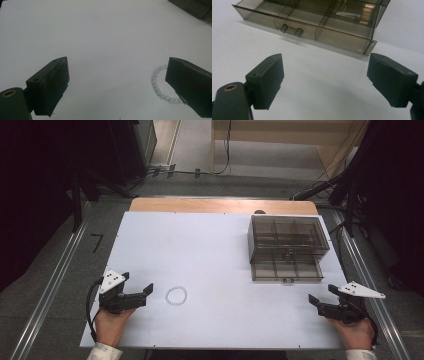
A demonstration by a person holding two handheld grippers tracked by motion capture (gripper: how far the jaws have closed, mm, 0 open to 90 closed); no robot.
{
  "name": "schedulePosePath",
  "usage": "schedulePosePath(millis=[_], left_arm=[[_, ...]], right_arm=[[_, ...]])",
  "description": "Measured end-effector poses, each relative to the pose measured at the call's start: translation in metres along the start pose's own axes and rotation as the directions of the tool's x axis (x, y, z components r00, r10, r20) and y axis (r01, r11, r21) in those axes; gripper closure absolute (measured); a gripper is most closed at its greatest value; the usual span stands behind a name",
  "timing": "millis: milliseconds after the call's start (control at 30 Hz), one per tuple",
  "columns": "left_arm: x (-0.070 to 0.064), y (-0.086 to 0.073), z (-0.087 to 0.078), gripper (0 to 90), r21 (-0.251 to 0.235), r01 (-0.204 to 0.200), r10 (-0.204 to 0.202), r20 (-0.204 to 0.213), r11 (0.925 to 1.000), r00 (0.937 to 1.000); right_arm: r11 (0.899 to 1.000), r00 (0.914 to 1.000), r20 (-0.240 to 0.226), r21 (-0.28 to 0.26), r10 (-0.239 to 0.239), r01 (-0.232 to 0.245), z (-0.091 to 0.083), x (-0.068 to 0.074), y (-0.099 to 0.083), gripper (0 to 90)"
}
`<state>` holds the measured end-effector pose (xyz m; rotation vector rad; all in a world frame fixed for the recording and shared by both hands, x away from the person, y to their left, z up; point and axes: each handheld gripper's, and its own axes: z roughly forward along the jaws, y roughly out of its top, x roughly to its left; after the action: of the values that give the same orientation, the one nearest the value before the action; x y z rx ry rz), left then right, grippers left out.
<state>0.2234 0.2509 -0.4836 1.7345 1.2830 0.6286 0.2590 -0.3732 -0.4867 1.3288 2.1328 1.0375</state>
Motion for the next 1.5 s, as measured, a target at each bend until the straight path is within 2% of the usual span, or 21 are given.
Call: schedulePosePath(millis=[333,667,967,1500], left_arm=[[0.000,0.000,0.002,5.7,0.018,0.003,-0.003,-0.001,0.9998,1.0000],[-0.002,-0.001,0.004,5.7,0.029,0.002,-0.002,0.018,0.9996,0.9998],[-0.007,-0.001,0.009,5.7,0.058,-0.018,0.015,0.046,0.9982,0.9988],[-0.014,0.000,0.016,8.3,0.071,-0.028,0.024,0.054,0.9971,0.9982]], right_arm=[[1.000,1.0000,0.003,0.001,-0.002,0.002,0.000,0.000,0.000,12.4],[1.000,1.0000,0.004,0.001,-0.004,0.004,0.000,0.000,0.000,12.4],[1.000,1.0000,0.007,0.004,-0.007,0.007,0.001,0.000,0.000,12.4],[1.000,0.9999,0.010,0.005,-0.003,0.003,0.001,0.000,0.001,12.5]])
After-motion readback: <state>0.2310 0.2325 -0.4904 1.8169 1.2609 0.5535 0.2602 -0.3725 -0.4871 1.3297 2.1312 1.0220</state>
